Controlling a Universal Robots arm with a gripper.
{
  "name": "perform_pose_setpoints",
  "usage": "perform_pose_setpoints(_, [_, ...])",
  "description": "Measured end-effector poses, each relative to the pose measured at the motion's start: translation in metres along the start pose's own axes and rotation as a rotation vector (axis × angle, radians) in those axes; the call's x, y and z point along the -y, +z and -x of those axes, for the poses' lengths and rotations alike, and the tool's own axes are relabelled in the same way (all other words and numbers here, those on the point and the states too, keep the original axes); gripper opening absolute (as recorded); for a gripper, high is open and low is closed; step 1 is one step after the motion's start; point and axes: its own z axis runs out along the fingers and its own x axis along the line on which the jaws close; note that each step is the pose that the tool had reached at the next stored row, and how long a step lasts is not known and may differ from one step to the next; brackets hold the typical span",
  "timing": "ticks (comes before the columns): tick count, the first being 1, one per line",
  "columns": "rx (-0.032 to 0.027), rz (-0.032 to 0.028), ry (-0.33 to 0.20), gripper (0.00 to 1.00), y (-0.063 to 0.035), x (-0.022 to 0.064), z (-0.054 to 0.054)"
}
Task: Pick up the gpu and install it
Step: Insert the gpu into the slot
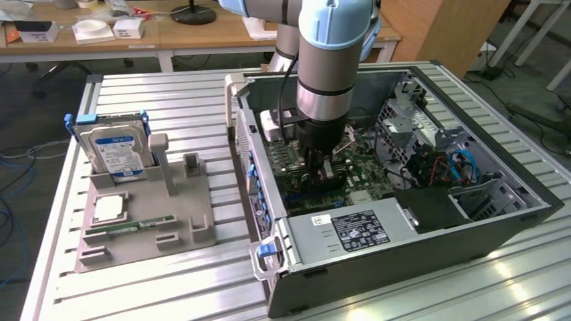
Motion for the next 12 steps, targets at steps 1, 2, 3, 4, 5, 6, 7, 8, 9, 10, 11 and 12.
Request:
perform_pose_setpoints(1, [0.0000, 0.0000, 0.000, 0.26, 0.0000, 0.0000, 0.0000])
perform_pose_setpoints(2, [0.0000, 0.0000, 0.000, 0.26, 0.0000, 0.0000, 0.0000])
perform_pose_setpoints(3, [0.0000, 0.0000, 0.000, 0.26, 0.0000, 0.0000, 0.0000])
perform_pose_setpoints(4, [0.0000, 0.0000, 0.000, 0.26, 0.0000, 0.0000, 0.0000])
perform_pose_setpoints(5, [0.0000, 0.0000, 0.000, 0.26, 0.0000, 0.0000, 0.0000])
perform_pose_setpoints(6, [0.0001, 0.0000, 0.000, 0.26, 0.0001, 0.0000, 0.0000])
perform_pose_setpoints(7, [0.0013, 0.0000, 0.000, 0.27, 0.0004, -0.0002, 0.0001])
perform_pose_setpoints(8, [0.0007, -0.0003, 0.000, 0.27, 0.0003, -0.0001, 0.0001])
perform_pose_setpoints(9, [0.0007, -0.0004, 0.000, 0.33, 0.0003, -0.0001, 0.0001])
perform_pose_setpoints(10, [0.0003, -0.0001, 0.000, 0.33, 0.0001, -0.0001, 0.0001])
perform_pose_setpoints(11, [-0.0001, 0.0000, 0.000, 0.33, 0.0000, 0.0000, 0.0000])
perform_pose_setpoints(12, [0.0001, 0.0000, 0.000, 0.33, -0.0003, 0.0000, 0.0000])
